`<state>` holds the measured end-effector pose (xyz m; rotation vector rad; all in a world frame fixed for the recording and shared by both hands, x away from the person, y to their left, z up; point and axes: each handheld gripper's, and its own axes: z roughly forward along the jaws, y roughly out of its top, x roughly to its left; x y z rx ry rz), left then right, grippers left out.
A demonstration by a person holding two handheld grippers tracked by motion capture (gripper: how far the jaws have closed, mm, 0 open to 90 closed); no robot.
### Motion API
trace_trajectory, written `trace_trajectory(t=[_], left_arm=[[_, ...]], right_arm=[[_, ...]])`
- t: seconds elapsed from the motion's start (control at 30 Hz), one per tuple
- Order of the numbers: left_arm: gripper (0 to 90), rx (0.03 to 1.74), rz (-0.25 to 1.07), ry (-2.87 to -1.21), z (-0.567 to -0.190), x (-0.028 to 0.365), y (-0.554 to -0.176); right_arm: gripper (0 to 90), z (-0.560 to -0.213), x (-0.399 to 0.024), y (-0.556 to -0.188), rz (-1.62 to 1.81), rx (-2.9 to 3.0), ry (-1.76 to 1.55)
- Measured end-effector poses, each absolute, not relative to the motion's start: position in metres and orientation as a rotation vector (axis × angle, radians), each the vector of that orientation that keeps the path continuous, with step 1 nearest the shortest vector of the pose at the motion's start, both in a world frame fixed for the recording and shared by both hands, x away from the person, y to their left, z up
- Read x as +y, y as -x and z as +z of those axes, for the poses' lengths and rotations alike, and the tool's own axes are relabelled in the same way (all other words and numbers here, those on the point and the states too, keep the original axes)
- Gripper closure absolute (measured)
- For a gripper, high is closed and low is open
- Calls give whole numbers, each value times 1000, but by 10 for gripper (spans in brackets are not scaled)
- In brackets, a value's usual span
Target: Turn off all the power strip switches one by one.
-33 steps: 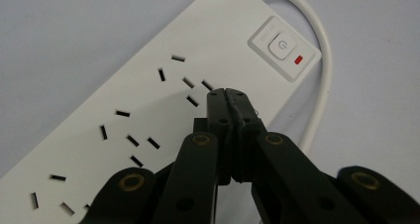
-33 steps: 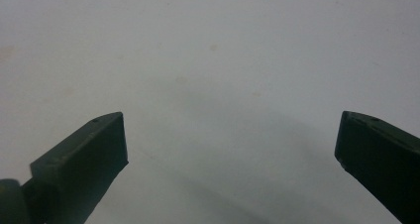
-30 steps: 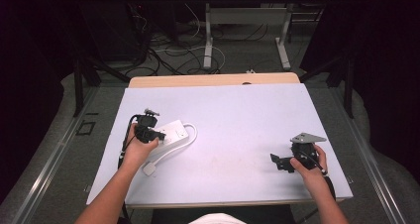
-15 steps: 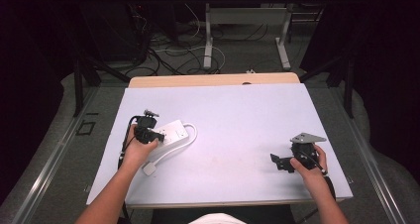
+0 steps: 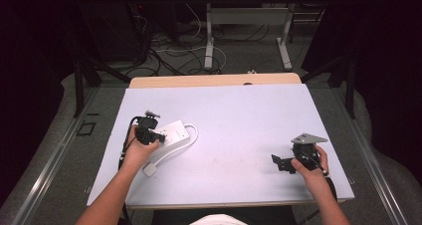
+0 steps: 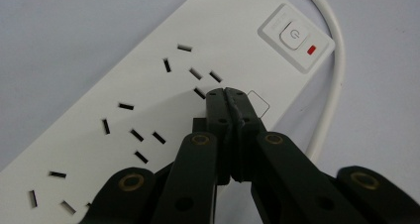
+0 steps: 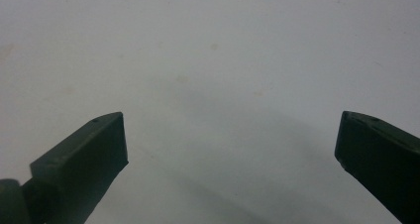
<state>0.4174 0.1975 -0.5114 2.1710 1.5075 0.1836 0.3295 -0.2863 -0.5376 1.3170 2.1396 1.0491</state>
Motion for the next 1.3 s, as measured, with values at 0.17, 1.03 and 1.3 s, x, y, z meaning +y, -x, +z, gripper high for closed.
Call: trace_trajectory(t=[0.17,1.03,1.3], left_arm=[[900,1510,178,-2177,-513,199,-417],[900,1499,192,-2155,-503,198,-414],[900,1499,198,-2151,-499,202,-410]], right_arm=[[0,-538,-287,-330,1050,2138,-1316],[0,-538,-286,-330,1050,2140,-1315],[0,-538,-286,-330,1044,2139,-1318]])
